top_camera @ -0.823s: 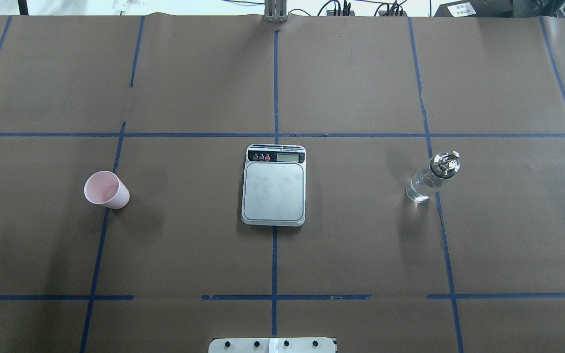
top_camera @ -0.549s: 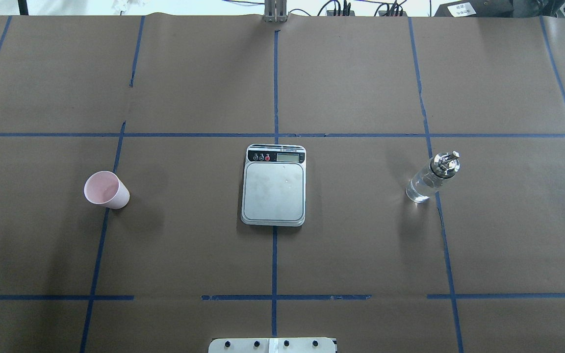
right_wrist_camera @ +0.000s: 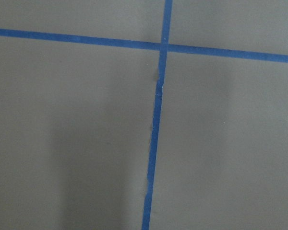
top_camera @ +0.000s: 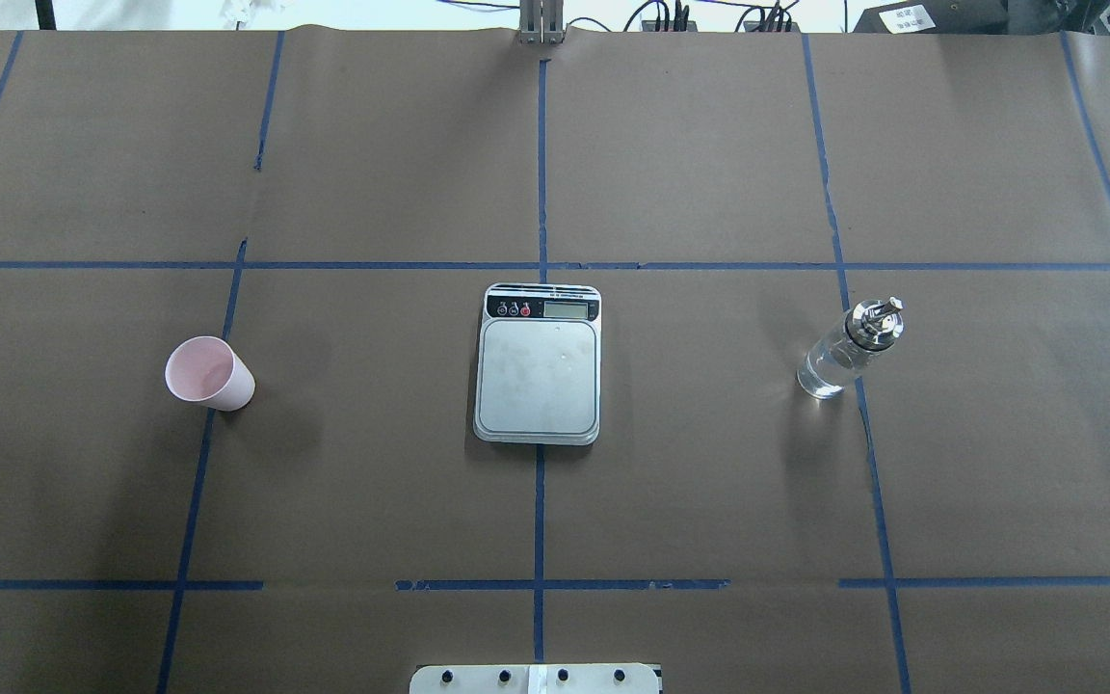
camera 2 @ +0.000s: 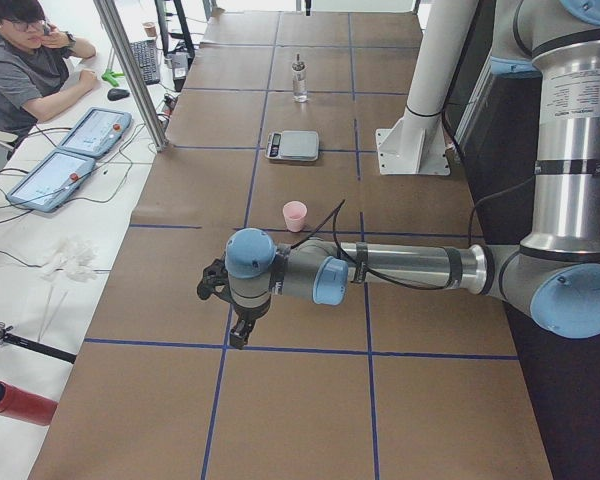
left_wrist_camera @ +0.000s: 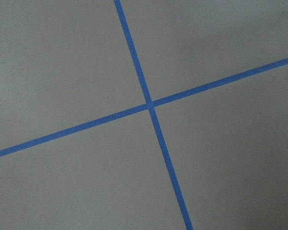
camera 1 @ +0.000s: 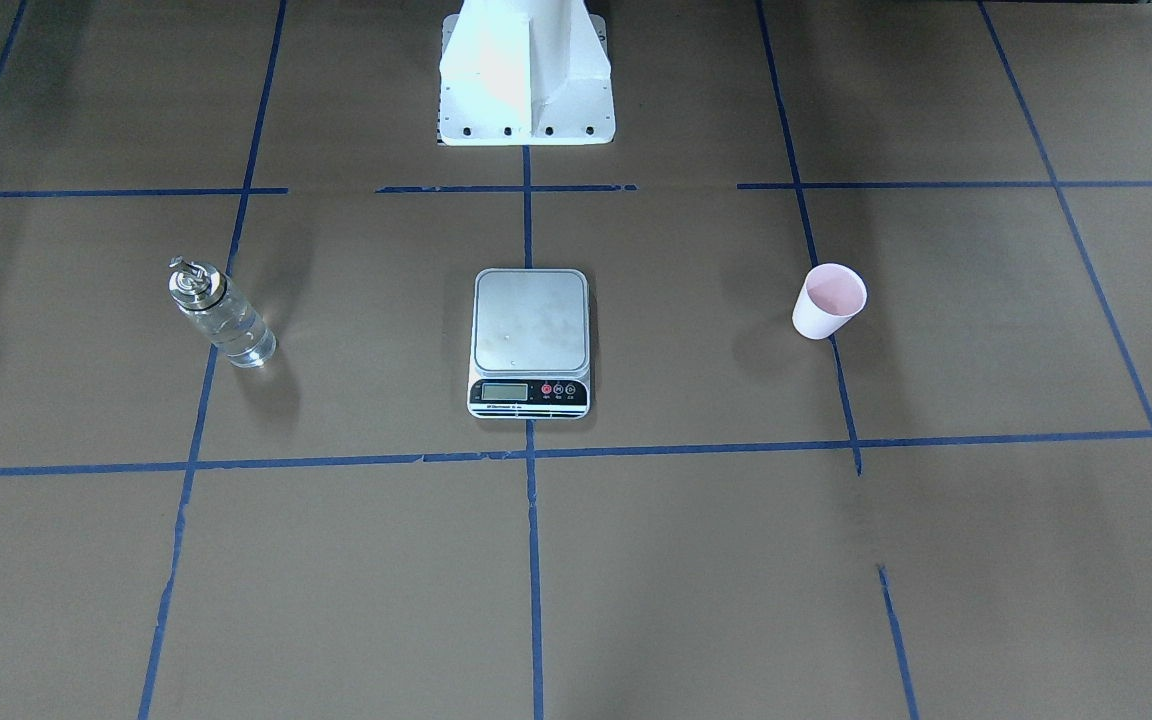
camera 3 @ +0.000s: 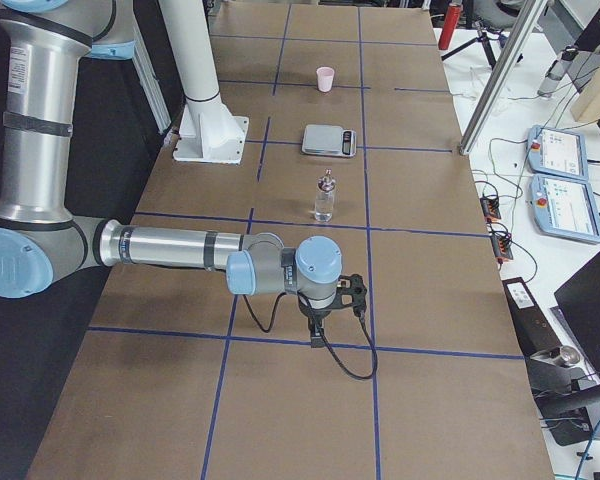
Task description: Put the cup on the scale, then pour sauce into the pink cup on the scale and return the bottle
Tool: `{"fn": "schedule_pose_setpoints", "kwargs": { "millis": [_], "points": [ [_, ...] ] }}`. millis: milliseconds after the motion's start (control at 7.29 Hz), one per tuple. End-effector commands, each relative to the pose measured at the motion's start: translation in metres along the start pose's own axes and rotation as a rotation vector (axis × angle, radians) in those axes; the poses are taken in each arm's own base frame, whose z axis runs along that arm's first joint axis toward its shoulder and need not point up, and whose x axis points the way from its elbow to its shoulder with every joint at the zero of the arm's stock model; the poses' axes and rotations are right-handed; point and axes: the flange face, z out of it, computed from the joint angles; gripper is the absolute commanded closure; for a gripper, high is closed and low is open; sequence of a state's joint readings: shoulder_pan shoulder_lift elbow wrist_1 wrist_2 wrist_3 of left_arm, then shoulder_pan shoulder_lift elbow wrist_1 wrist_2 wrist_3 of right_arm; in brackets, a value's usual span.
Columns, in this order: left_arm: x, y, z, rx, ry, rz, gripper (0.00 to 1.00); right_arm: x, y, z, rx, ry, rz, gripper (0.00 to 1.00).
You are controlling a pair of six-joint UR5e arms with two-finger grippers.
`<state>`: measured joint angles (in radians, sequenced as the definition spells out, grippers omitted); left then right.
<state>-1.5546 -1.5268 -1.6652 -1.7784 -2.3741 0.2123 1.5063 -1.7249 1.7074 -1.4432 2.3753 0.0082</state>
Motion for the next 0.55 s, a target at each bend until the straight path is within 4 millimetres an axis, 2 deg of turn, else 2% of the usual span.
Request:
{"fn": "schedule_pose_setpoints", "kwargs": {
  "millis": [0, 137, 274, 412],
  "points": [
    [0.033, -0.037, -0.032, 0.204, -0.042, 0.223, 0.0, -0.038, -0.04, -0.034, 0.079, -0.013, -0.08, 0.0],
    [0.046, -0.035, -0.042, 0.308, -0.06, 0.335, 0.0, -0.051, -0.049, -0.047, 0.107, -0.013, -0.109, 0.0],
    [0.061, -0.06, -0.054, 0.408, -0.068, 0.431, 0.0, -0.069, -0.051, -0.064, 0.141, -0.013, -0.145, 0.0],
    [0.069, -0.06, -0.057, 0.428, 0.004, 0.313, 0.0, -0.085, -0.051, -0.079, 0.17, -0.014, -0.171, 0.0]
  ]
}}
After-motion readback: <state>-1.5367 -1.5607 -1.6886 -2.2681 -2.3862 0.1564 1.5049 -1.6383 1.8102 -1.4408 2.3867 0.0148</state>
